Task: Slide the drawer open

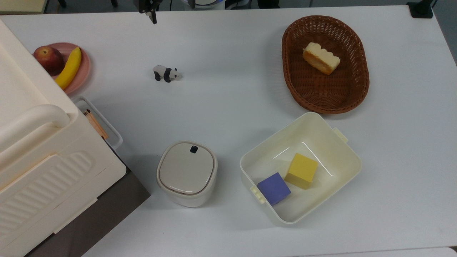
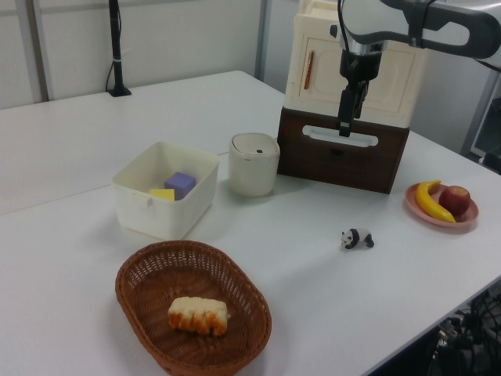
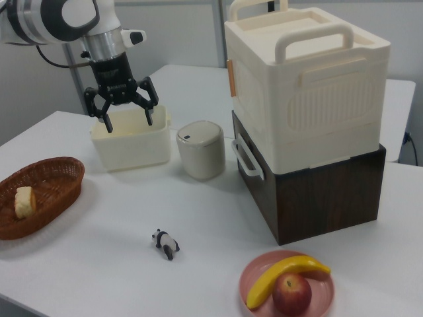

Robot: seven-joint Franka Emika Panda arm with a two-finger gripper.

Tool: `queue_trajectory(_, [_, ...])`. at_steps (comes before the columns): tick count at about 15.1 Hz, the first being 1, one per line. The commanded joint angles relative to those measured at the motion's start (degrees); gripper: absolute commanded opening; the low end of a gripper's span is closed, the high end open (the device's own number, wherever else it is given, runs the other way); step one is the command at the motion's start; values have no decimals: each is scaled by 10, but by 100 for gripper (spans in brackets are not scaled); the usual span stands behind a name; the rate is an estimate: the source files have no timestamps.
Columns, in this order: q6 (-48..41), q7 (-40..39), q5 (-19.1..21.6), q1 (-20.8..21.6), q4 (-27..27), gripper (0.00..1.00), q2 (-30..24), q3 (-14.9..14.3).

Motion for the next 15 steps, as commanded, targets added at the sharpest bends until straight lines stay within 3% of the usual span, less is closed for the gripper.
queue_trajectory(1, [36, -454, -47, -59, -11, 100, 12, -16])
queue_trajectory(8, [32, -339, -44, -52, -8, 100, 8, -12])
queue_trajectory(13, [43, -344, -44, -52, -7, 100, 17, -11])
queue_trajectory(15, [86, -337, -43, -53, -8, 100, 32, -11])
